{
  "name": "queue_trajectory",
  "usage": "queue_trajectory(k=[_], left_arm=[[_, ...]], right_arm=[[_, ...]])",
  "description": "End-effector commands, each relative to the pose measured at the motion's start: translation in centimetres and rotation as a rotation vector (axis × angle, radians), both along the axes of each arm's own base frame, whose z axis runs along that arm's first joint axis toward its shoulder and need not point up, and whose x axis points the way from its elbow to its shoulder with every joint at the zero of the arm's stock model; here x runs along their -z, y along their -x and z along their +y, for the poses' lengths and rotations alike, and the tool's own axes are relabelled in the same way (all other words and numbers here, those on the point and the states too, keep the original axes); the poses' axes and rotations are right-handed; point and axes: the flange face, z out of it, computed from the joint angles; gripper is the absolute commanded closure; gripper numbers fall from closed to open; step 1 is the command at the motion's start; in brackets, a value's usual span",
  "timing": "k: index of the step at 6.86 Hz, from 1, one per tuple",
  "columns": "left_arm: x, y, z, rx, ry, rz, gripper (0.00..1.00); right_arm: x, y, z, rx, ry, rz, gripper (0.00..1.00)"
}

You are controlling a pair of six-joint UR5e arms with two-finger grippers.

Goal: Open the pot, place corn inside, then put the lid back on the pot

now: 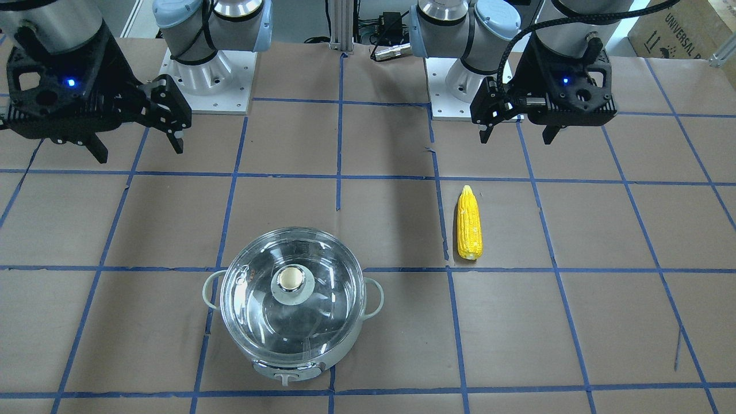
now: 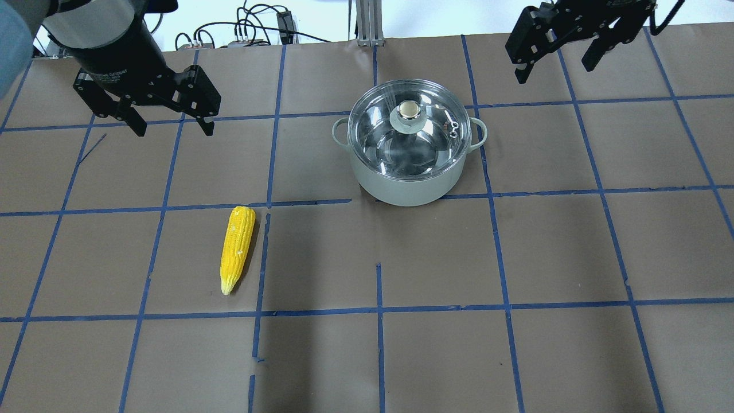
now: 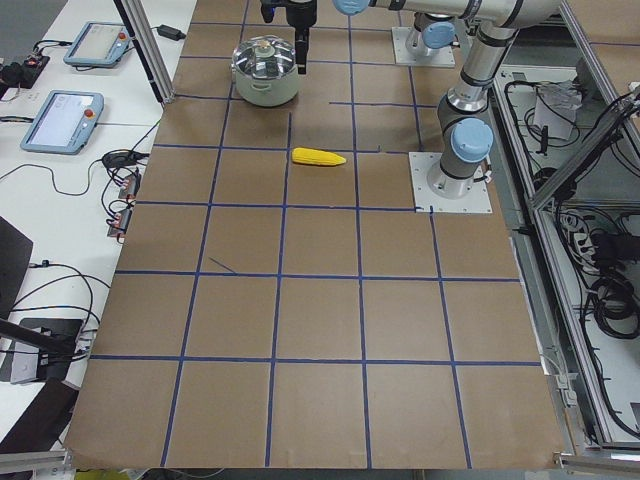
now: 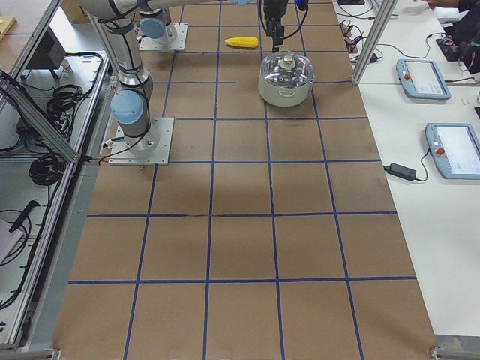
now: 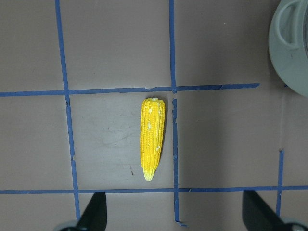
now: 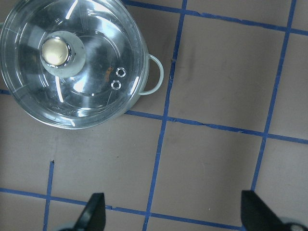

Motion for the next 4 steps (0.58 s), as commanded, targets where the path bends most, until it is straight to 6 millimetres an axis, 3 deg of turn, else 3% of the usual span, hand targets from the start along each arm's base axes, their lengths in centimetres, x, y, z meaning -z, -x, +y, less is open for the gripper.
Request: queue_trajectory(k=[1, 4], left_arm=[[0.3, -0.2, -0.1, -0.002, -0.005, 0.0, 0.0], [0.1, -0.1, -0.1, -0.002, -0.002, 0.003, 0.0]], right_arm=[[3.0, -5.1, -2.7, -0.002, 0.06, 0.005, 0.01], [8.7, -12.5, -4.9, 0.025, 0.098, 0.058, 0.01]])
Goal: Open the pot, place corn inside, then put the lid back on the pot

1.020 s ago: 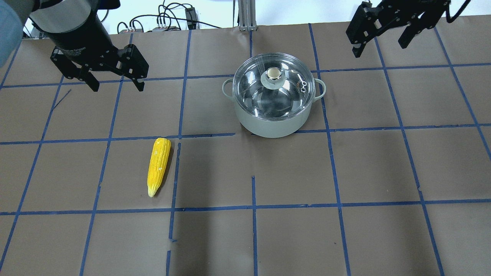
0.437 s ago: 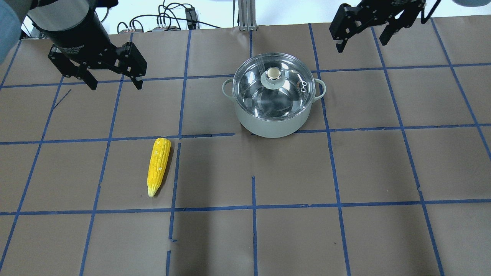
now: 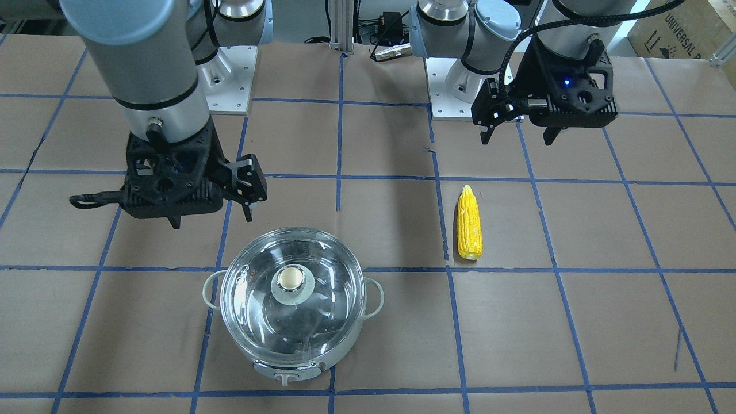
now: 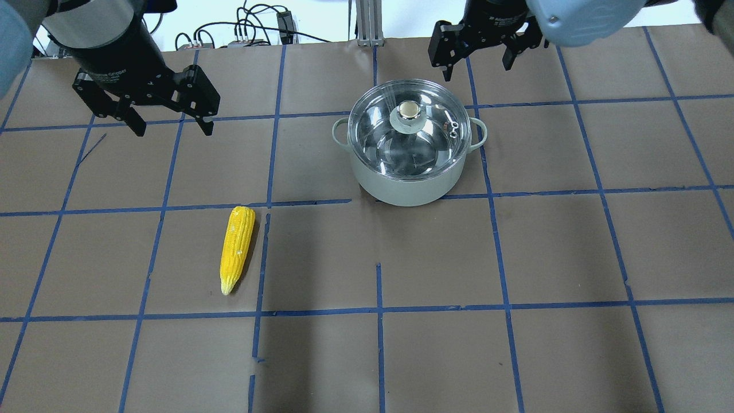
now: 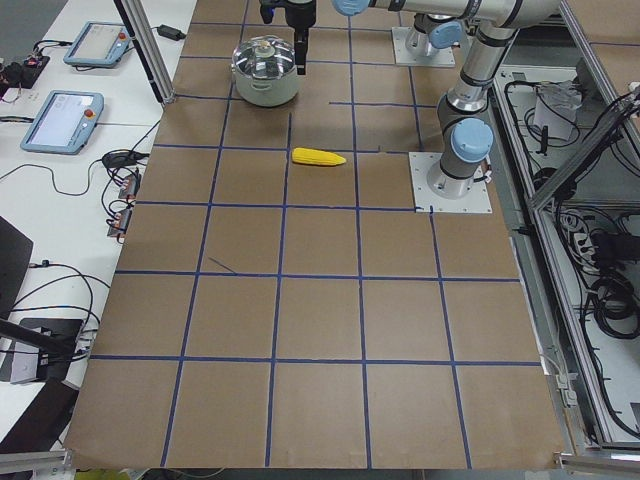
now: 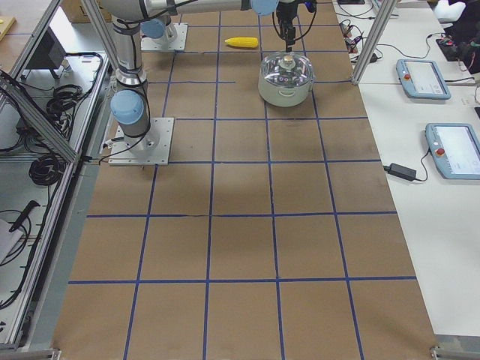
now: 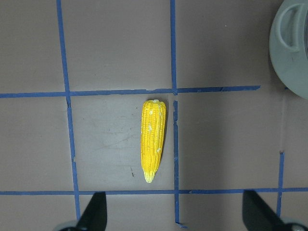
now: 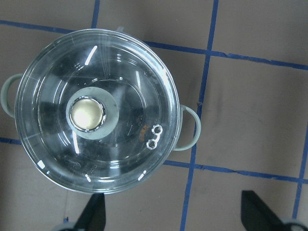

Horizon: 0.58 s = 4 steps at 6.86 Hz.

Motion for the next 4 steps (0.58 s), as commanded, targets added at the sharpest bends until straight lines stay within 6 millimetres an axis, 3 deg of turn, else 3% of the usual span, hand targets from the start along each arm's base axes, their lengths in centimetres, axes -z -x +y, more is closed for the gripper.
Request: queue_trajectory(k=[1, 3, 4], left_arm=[[0.1, 0.0, 0.1, 0.0, -0.001, 0.0, 0.0], [0.1, 0.0, 0.1, 0.0, -0.002, 0.0, 0.0], [0.1, 0.0, 0.1, 0.002, -0.002, -0.002, 0.0]], right_arm=[[4.2, -4.8, -1.3, 0.008, 0.015, 0.014, 0.01], [7.8, -5.8, -3.0, 0.002, 0.005, 0.011, 0.01], [8.3, -5.9, -3.2, -0.004, -0.002, 0.012, 0.02]])
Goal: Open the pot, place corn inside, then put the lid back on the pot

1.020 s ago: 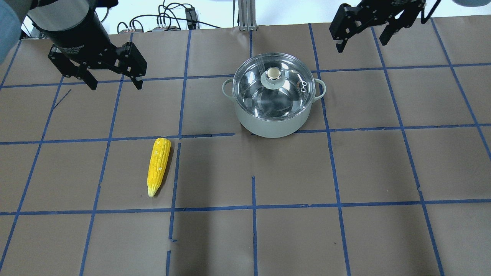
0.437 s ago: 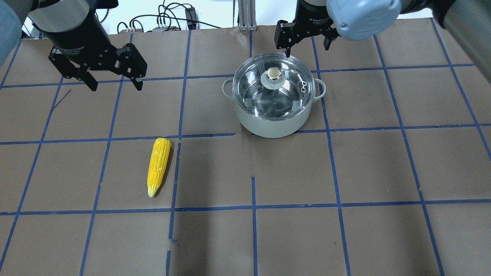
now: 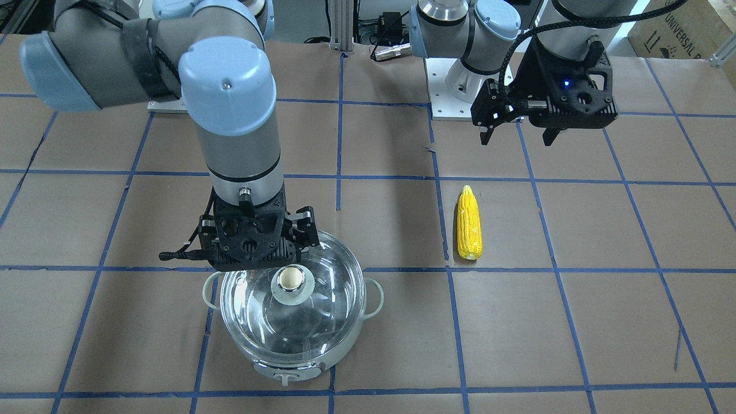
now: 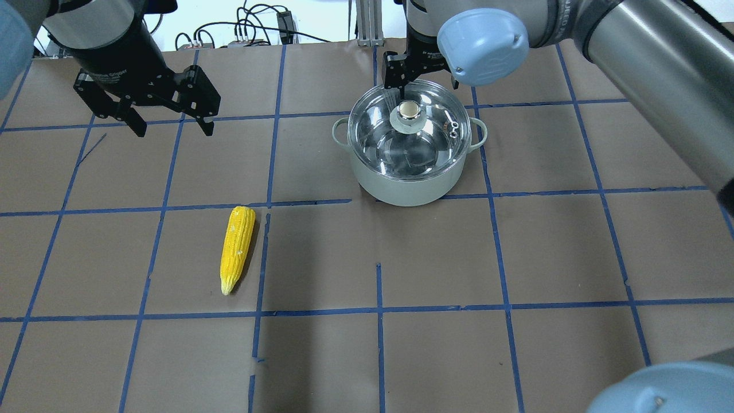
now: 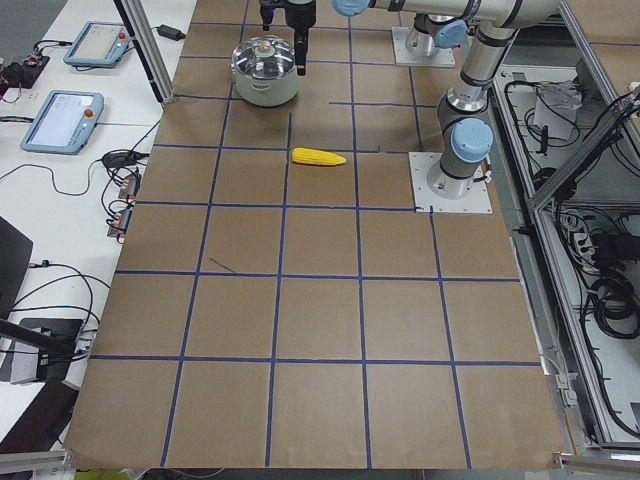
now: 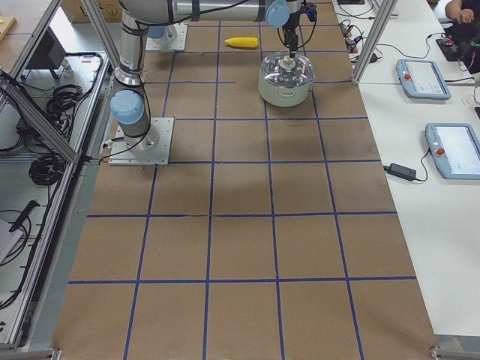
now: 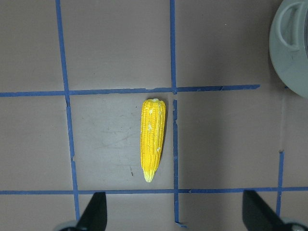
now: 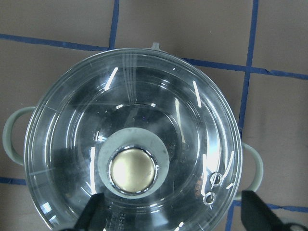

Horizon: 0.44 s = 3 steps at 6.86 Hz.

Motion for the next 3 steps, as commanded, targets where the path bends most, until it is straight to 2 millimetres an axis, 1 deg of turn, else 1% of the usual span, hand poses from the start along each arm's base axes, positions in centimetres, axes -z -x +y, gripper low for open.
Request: queue_trajectory(k=[1, 2, 3], left_arm=[[0.1, -0.1, -0.1, -0.001, 0.0, -0.001, 0.0], [0.5, -0.1, -0.2, -0.001, -0.013, -0.005, 0.0], [0.8, -0.1, -0.4, -0.001, -0.016, 0.001, 0.0]], right_arm=[[2.0, -0.5, -0.9, -0.001, -0.001, -0.007, 0.02], [3.3, -1.4, -1.4, -0.01, 0.008, -0.003, 0.02], [4.1, -2.4, -1.5, -0.024, 0.018, -0.003, 0.02]])
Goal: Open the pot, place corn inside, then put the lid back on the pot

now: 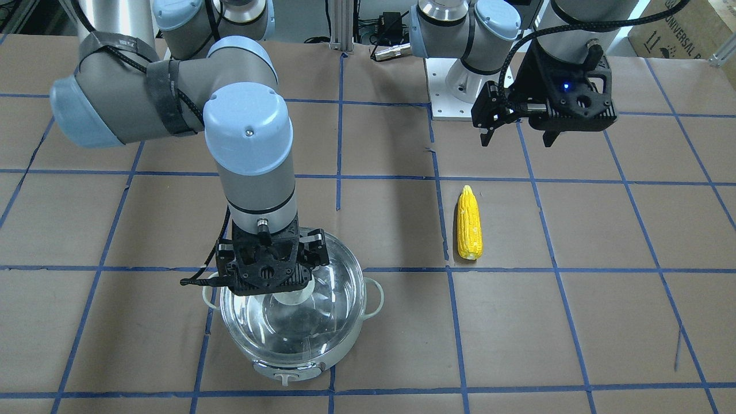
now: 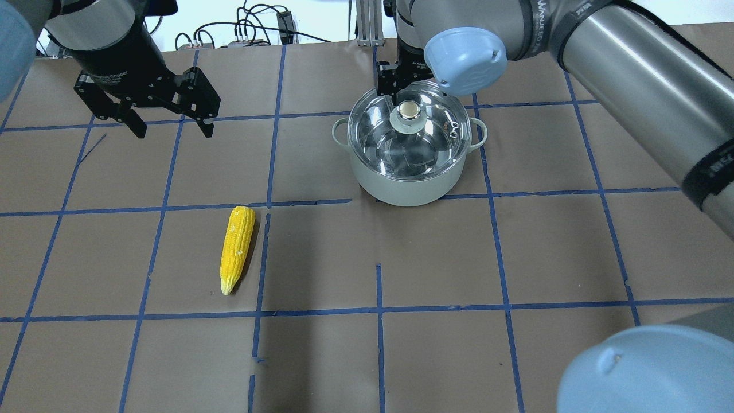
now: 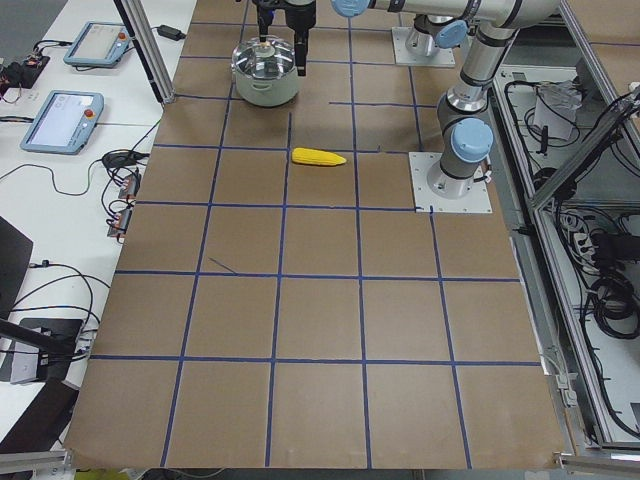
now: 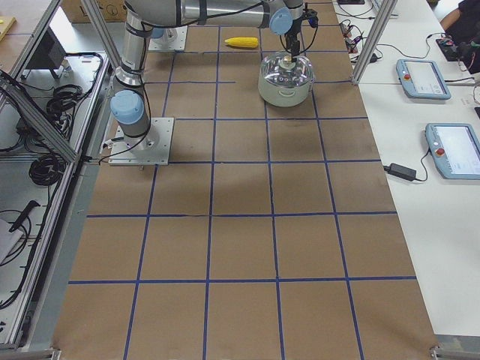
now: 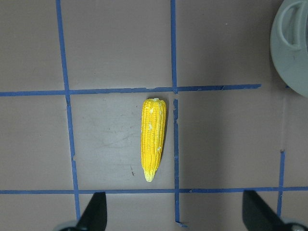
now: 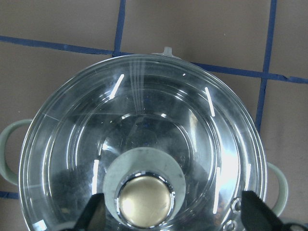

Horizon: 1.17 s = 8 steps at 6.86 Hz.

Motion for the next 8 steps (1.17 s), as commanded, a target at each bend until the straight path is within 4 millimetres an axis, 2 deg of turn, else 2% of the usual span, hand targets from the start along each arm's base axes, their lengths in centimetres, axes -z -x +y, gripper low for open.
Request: queue_trajectory(k=[1, 4, 8], left_arm=[[0.09, -0.16, -0.1, -0.002, -0.002, 0.0, 0.0], [0.45, -0.02, -0.37, -0.002, -0.008, 0.008, 0.0], [0.3, -0.17, -0.34, 0.006, -0.005, 0.0, 0.0]], right_arm=[[1.82, -1.34, -0.38, -0.018, 0.004, 0.003, 0.03], [2.61, -1.22, -0.34, -0.034, -0.012, 0.01, 0.09], [2.39, -1.0, 0.14, -0.068, -0.026, 0.015, 0.15]])
